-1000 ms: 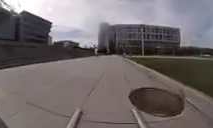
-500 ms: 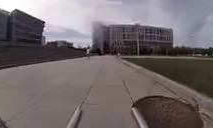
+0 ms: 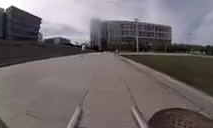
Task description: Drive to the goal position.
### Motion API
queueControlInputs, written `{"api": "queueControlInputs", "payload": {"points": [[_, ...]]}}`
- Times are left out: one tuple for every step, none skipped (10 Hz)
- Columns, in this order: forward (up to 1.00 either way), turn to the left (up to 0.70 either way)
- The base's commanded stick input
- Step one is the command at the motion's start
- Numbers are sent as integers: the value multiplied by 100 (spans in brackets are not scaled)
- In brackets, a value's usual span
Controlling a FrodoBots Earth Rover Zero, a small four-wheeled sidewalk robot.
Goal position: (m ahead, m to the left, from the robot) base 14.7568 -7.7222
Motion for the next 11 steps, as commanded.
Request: {"api": "queueControlInputs", "payload": {"points": [[100, -27], [100, -15], [100, 0], [100, 0], [100, 0], [100, -25], [100, 0], [100, 0], [100, 0], [100, -15], [100, -27]]}}
